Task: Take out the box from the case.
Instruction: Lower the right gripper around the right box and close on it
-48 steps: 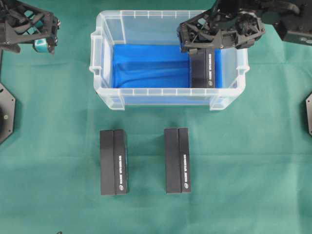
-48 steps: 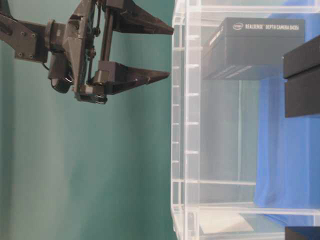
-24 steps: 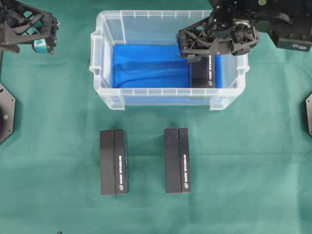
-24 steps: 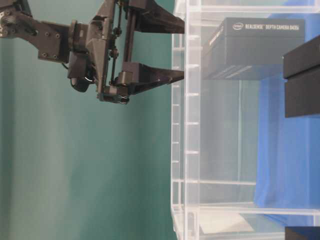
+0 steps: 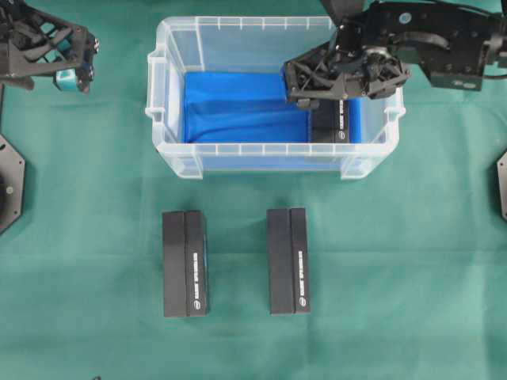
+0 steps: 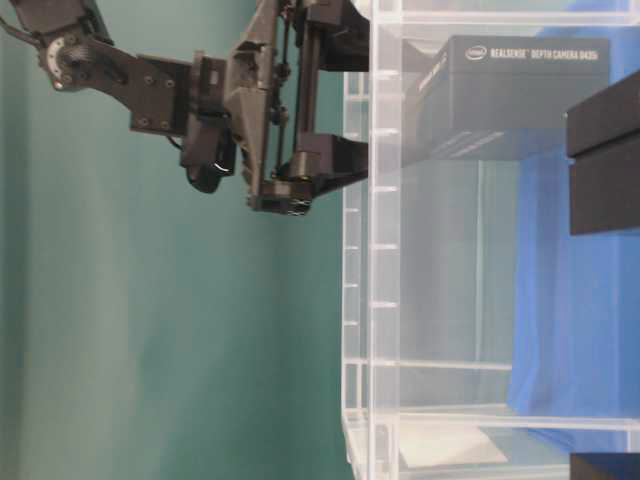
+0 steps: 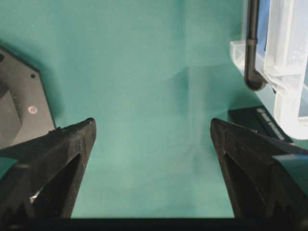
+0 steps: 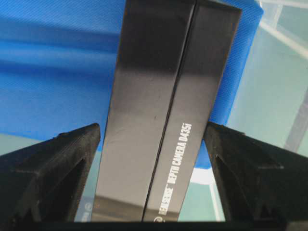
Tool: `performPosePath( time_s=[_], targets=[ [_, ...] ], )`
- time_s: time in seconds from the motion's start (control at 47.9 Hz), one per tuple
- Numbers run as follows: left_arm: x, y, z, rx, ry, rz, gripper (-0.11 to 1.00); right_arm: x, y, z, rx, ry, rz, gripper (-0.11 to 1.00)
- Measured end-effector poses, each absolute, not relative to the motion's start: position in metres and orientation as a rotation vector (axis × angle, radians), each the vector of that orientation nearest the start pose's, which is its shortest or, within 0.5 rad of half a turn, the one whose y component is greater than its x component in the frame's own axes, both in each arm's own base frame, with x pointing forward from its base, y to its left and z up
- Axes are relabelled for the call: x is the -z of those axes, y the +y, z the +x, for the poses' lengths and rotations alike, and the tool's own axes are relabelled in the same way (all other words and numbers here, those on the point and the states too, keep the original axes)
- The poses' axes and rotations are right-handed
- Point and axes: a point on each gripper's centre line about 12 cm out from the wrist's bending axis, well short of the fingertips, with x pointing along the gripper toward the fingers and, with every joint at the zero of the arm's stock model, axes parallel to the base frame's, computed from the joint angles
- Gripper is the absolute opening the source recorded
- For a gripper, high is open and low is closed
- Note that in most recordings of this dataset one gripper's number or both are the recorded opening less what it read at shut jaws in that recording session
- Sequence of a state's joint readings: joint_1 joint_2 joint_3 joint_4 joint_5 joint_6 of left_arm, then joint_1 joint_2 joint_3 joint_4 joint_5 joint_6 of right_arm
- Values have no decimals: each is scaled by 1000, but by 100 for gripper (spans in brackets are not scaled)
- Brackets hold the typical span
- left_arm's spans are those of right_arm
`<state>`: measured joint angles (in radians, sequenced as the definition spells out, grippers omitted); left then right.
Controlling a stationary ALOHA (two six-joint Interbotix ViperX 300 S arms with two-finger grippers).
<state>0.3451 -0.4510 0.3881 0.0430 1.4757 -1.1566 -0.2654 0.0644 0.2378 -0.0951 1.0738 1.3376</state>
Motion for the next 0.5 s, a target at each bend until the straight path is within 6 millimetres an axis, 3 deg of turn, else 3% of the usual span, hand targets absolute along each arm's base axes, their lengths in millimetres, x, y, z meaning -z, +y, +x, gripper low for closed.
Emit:
performPosePath(
  time_s=[0.501],
  targets=[
    [-326,84,226,-1101,1076,-1141,96,-199,-110,377,1133,998,1188,89]
  ],
)
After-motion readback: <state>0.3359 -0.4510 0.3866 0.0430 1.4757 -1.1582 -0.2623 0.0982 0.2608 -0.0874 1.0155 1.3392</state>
